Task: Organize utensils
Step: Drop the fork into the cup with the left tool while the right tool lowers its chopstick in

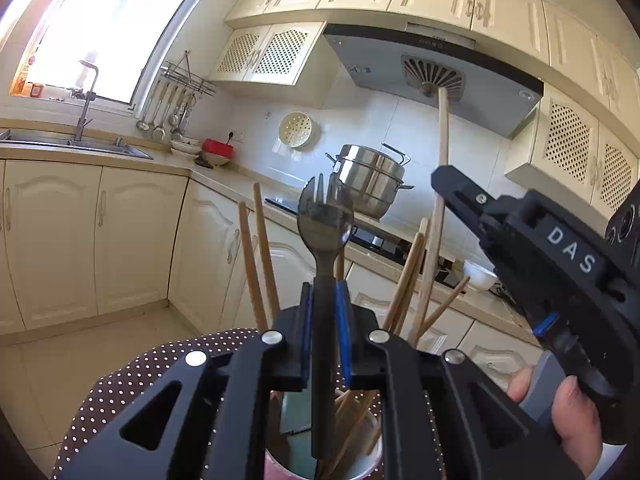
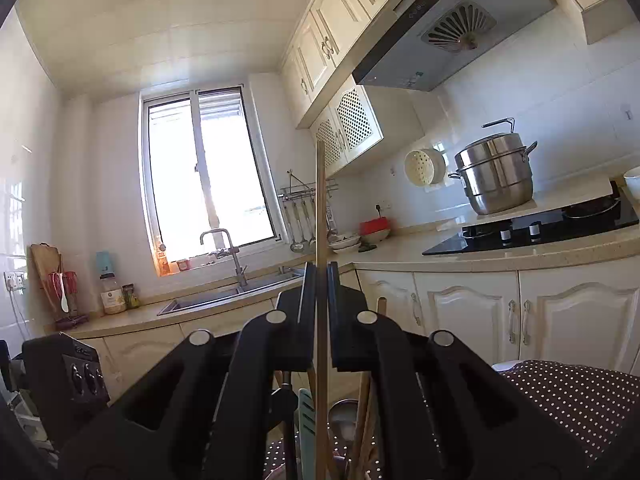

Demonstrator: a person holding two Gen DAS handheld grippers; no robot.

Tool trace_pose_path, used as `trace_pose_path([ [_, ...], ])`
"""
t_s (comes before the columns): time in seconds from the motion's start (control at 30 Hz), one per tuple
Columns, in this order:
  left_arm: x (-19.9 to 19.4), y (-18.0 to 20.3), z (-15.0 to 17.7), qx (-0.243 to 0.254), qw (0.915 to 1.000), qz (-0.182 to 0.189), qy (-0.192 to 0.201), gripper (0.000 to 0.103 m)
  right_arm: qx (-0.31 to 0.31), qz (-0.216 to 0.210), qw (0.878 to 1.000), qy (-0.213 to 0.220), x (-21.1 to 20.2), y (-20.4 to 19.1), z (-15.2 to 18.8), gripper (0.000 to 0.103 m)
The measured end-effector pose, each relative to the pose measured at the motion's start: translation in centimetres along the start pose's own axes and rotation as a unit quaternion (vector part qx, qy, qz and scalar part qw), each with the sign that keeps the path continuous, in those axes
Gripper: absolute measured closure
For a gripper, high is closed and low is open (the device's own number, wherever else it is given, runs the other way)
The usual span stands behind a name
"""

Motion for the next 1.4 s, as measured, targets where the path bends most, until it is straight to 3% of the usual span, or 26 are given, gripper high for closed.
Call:
trace_pose_path([
  [0.4, -0.3, 0.6, 1.4, 0.016, 0.9988, -0.012, -0.044, 0.090, -0.023, 0.022, 0.999, -0.032, -1.1, 0.6, 1.7, 0.097],
  [0.47, -0.7, 0.7, 1.4, 0.016, 0.9986, -0.011, -0.049, 0.074, -0.026, 0.027, 0.999, -0.036, -1.7, 0.7, 1.8, 0.097],
  [0.53, -1.6, 0.6, 1.3, 0.016, 0.9987, -0.018, -0.045, 0.065, -0.025, 0.031, 0.998, -0.039, -2.2, 0.8, 2.0, 0.097],
  [0.73, -3.4, 0.6, 0.9, 0.023, 0.9982, -0.037, -0.041, 0.053, -0.026, 0.042, 0.998, -0.046, -3.7, 0.7, 2.4, 0.097],
  [1.4, -8.8, -0.2, -0.2, 0.048, 0.9930, -0.100, -0.041, 0.036, -0.043, 0.066, 0.995, -0.059, -5.8, -0.5, 3.2, 0.097],
])
Point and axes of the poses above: each gripper's, at about its wrist camera, not at the fingertips, and x roughly the way its jaws point, y to its right, z to its underside, the point moved 3 cm from there along x, roughly the way its jaws point, and after that the axes turned 15 degrees about x, right-handed, at the moved point
